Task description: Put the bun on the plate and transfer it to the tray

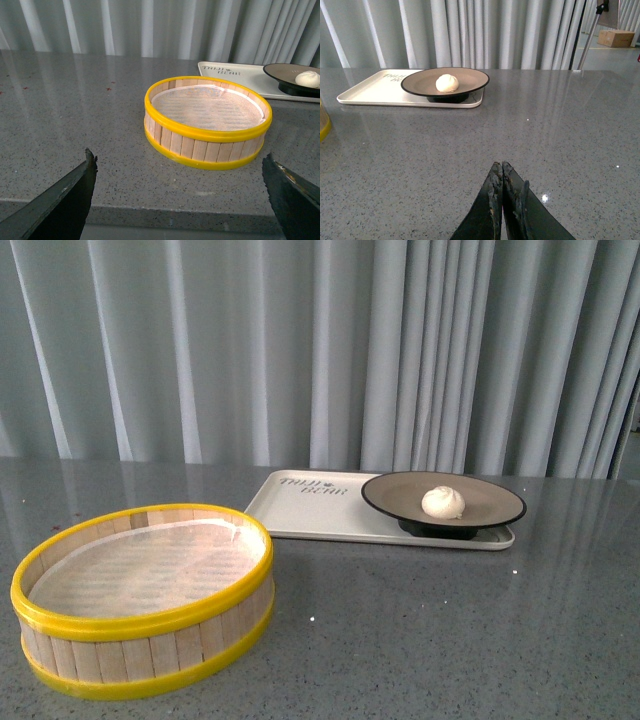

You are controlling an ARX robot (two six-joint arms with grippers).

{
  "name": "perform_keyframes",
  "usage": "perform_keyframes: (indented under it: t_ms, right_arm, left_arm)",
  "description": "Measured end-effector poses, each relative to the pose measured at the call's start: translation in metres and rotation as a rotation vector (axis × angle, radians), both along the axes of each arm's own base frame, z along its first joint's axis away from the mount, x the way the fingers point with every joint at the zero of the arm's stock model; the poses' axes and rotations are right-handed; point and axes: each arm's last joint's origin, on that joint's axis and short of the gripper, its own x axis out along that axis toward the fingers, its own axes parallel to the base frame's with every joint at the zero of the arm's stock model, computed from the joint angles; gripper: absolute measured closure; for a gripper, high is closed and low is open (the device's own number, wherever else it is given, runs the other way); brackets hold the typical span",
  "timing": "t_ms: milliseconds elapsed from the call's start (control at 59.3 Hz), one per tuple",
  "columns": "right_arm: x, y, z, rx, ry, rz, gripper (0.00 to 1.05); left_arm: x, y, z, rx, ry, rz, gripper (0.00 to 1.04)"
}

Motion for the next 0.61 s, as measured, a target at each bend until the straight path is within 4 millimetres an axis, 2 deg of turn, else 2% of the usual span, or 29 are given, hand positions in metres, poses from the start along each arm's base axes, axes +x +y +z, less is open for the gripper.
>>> perform_keyframes:
  t_ms: [489, 607]
  right_arm:
    - [-0.009, 0.0, 0.0, 0.0, -0.001, 0.0, 1.03]
    - [-0.018, 0.0, -0.005, -0.002, 0.026, 0.0, 1.03]
  left_arm:
    - [0.0, 0.0, 0.0, 0.0, 0.0, 0.0, 0.07]
    - [0.0, 0.0, 0.0, 0.0, 0.0, 0.0, 0.07]
